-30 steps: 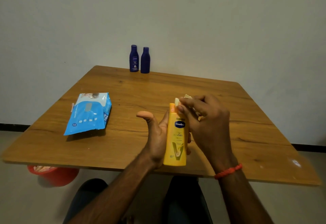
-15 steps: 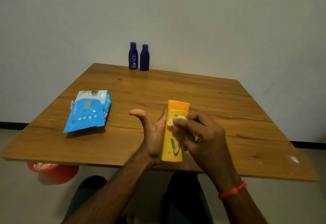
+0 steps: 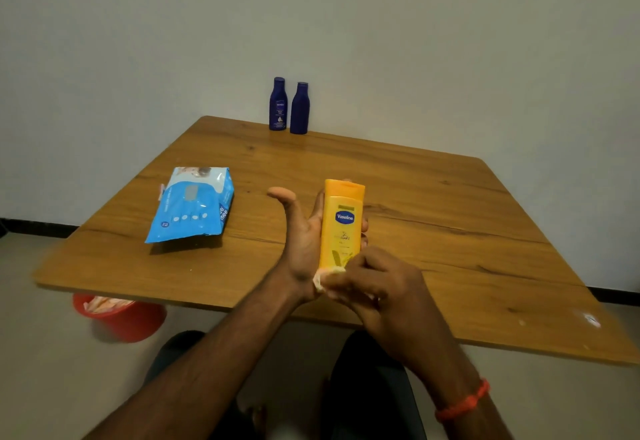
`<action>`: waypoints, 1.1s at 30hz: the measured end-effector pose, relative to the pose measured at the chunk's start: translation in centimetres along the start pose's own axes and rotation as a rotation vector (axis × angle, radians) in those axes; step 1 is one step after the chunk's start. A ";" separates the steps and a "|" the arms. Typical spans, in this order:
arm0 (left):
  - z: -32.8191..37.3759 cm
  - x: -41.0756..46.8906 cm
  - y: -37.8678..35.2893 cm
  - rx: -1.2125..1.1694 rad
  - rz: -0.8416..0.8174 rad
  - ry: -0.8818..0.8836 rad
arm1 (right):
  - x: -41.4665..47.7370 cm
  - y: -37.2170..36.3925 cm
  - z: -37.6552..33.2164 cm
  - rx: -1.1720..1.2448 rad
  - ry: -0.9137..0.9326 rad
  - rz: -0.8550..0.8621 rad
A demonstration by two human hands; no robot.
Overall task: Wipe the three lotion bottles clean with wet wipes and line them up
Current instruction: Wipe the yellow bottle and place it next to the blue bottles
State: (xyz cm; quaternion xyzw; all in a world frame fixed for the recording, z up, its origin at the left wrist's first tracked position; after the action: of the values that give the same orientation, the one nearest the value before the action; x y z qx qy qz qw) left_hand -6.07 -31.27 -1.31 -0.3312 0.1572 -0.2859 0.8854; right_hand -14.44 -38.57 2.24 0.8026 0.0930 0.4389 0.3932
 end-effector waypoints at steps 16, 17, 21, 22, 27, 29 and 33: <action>0.5 0.2 -1.0 -0.072 -0.079 -0.001 | 0.0 1.8 0.5 -0.023 -0.209 0.305; 0.6 0.3 -0.9 -0.079 -0.072 -0.004 | 0.3 1.1 0.0 -0.029 -0.176 0.244; 1.2 0.1 -0.6 -0.074 -0.062 -0.019 | 0.1 0.6 -0.4 -0.045 -0.027 0.030; 1.1 -0.1 -0.7 -0.072 -0.066 -0.017 | -0.1 1.4 0.2 -0.054 -0.046 0.050; 0.6 -0.5 -1.6 0.010 -0.073 0.027 | 1.9 4.4 2.2 -0.207 -0.142 0.246; 0.3 -0.8 -2.1 0.054 -0.068 0.039 | 3.2 5.3 2.5 -0.267 -0.163 0.343; 0.1 -1.0 -2.3 0.116 -0.034 0.054 | 5.2 5.8 2.7 -0.298 -0.210 0.478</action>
State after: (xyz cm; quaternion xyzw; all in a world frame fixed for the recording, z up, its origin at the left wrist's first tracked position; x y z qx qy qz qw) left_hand -7.75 -32.03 0.41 -0.2741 0.1585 -0.3184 0.8935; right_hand -10.37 -41.39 8.84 0.7760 -0.2053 0.4426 0.3998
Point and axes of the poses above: each hand's wrist, its own x-axis towards the middle knuckle, its own y-axis out of the back of the hand, z = x × y, the point moved 7 cm from there along x, towards the middle knuckle, and after that the axes turned 12 degrees about y, right-handed, at the moved point
